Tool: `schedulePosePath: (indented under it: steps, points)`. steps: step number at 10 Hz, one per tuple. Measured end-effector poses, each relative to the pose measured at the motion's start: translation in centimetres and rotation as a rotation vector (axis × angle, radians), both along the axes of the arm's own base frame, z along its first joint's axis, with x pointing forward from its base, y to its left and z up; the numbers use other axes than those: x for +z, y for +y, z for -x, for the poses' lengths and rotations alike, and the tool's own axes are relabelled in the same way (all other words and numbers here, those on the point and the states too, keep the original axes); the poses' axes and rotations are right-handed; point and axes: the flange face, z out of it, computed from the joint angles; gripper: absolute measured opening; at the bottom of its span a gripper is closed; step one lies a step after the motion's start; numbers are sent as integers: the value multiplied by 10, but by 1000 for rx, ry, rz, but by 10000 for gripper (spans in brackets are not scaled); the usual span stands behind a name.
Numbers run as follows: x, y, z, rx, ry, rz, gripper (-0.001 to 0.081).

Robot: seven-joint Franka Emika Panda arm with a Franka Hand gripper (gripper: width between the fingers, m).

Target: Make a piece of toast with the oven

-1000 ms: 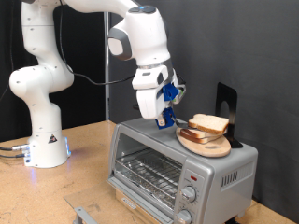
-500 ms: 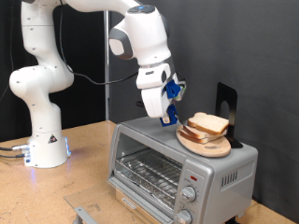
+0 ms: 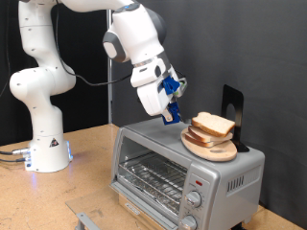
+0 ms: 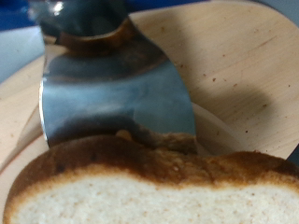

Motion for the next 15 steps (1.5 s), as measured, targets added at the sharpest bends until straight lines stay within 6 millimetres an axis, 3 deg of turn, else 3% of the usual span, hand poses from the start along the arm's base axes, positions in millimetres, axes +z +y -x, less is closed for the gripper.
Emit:
schedulePosePath:
  steps: [7,10,15]
  points:
    - [17,-32,55,28,20,-92,465]
    - [11,-38,58,87,-18,-71,465]
    - [-4,-106,98,107,-14,-95,465]
